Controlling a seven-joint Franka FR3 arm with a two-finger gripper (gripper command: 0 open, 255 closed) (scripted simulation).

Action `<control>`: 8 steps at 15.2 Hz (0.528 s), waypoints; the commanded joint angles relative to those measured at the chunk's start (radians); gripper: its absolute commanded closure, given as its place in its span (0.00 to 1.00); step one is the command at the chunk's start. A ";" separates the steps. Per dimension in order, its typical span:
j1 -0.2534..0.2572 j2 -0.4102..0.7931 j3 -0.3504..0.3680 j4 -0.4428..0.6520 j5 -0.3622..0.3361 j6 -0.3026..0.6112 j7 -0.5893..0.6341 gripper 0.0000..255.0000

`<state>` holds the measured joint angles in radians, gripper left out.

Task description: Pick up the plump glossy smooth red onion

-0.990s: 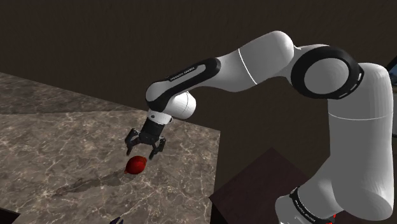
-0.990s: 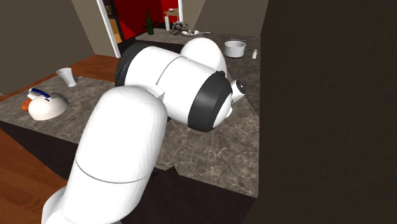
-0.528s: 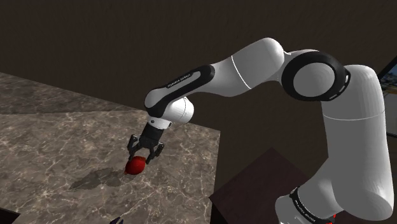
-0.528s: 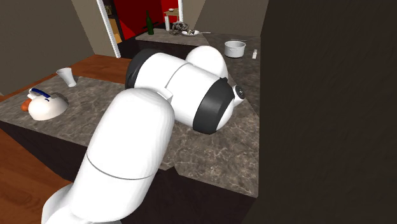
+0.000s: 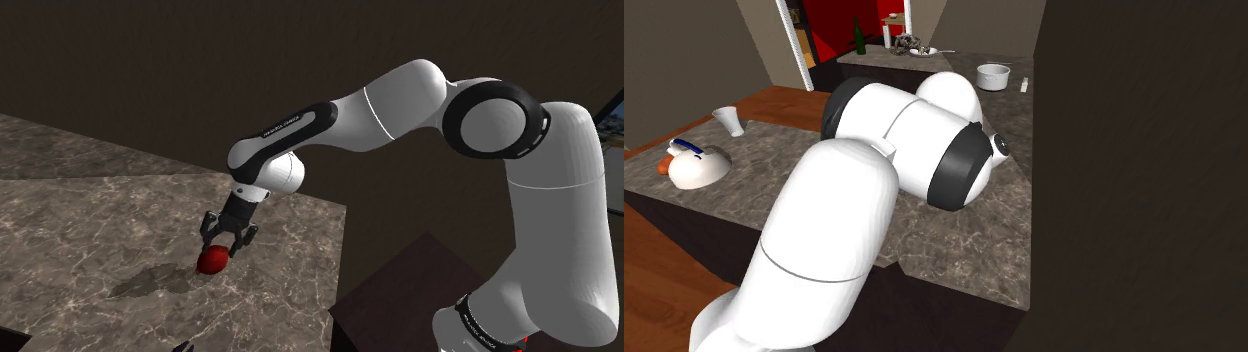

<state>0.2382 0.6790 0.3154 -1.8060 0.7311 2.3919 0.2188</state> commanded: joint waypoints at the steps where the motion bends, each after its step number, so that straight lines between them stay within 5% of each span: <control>1: 0.002 0.001 0.001 -0.004 0.000 0.001 0.000 1.00; 8: -0.002 -0.073 -0.001 -0.020 -0.010 -0.046 0.042 1.00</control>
<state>0.2381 0.6187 0.3142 -1.8202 0.7210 2.3513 0.2572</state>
